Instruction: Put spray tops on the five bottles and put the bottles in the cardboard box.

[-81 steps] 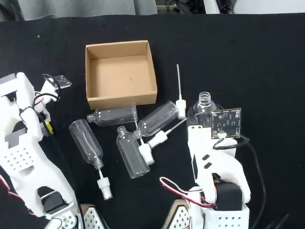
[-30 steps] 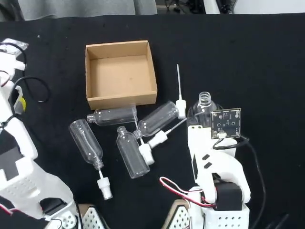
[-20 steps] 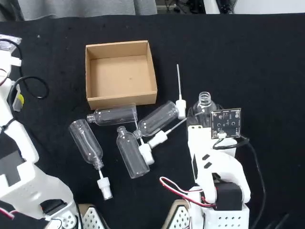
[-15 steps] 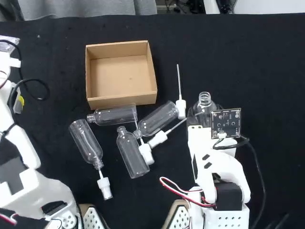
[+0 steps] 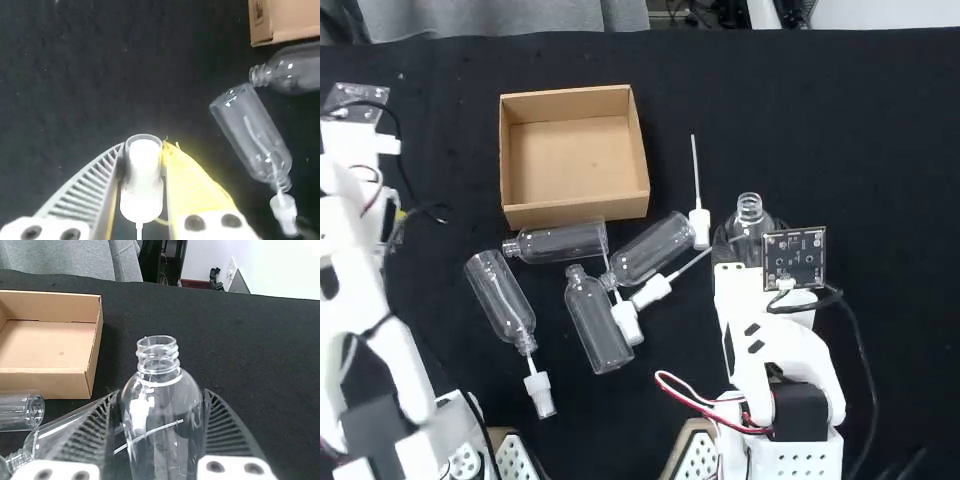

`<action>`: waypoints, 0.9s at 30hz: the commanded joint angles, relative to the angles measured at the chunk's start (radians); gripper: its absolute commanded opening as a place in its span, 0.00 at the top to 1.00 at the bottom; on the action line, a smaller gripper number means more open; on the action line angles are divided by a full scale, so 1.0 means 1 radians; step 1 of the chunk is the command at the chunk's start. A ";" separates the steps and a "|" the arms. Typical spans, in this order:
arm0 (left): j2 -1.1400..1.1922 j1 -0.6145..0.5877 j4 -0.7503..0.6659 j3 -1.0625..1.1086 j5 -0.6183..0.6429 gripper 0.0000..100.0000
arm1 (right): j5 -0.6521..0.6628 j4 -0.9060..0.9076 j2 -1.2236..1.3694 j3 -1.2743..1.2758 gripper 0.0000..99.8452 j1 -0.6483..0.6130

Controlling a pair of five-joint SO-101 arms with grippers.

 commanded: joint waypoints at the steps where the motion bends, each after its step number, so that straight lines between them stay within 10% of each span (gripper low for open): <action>1: -0.121 0.027 -0.094 0.073 0.089 0.97 | 0.011 -0.029 -0.012 -0.007 0.88 0.021; 27: -0.453 0.105 -0.404 0.318 0.717 0.97 | 0.011 -0.029 -0.012 -0.007 0.89 0.020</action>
